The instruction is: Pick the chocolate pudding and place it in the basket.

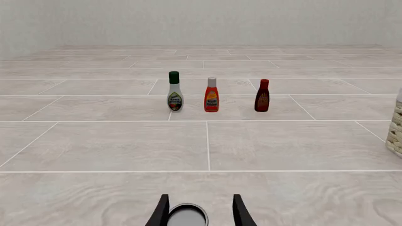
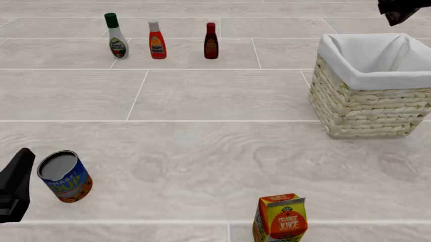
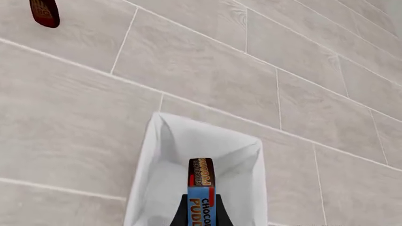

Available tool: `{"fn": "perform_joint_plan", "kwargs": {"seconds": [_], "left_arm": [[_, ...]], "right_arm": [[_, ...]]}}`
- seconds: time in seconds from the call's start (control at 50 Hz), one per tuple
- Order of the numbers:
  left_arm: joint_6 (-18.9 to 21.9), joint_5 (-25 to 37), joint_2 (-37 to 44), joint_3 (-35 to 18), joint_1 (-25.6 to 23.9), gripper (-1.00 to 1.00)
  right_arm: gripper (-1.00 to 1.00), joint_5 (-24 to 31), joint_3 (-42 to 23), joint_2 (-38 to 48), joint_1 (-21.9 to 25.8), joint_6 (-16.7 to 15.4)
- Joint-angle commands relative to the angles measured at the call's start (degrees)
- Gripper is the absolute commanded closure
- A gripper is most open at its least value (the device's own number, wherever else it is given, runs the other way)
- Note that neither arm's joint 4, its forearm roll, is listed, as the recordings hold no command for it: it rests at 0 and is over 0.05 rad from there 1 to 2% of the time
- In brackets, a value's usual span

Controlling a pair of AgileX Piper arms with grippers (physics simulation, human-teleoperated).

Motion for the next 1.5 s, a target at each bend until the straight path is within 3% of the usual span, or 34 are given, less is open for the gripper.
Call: {"fn": "perform_joint_plan", "kwargs": {"seconds": [0.02,0.4,0.7,0.9,1.14,1.5], "left_arm": [[0.02,0.22,-0.4,0.15,0.05,-1.0],[0.01,0.22,-0.4,0.15,0.05,-1.0],[0.01,0.22,-0.4,0.15,0.04,-1.0],[0.0,0.22,-0.4,0.15,0.06,-1.0],[0.01,0.22,-0.39,0.15,0.06,-1.0],[0.0,0.23,-0.38,0.15,0.07,-1.0]], "right_arm": [[1.0,4.99,-5.16,3.61,-0.05,-1.07],[1.0,15.58,-16.74,10.05,-1.93,-5.5],[1.0,19.43,-21.73,13.82,-3.04,-8.59],[1.0,22.83,-27.98,17.64,-2.38,-8.55],[1.0,23.21,-29.76,20.21,-1.71,-8.8],[1.0,20.07,-25.4,22.11,-3.41,-10.97]]}}
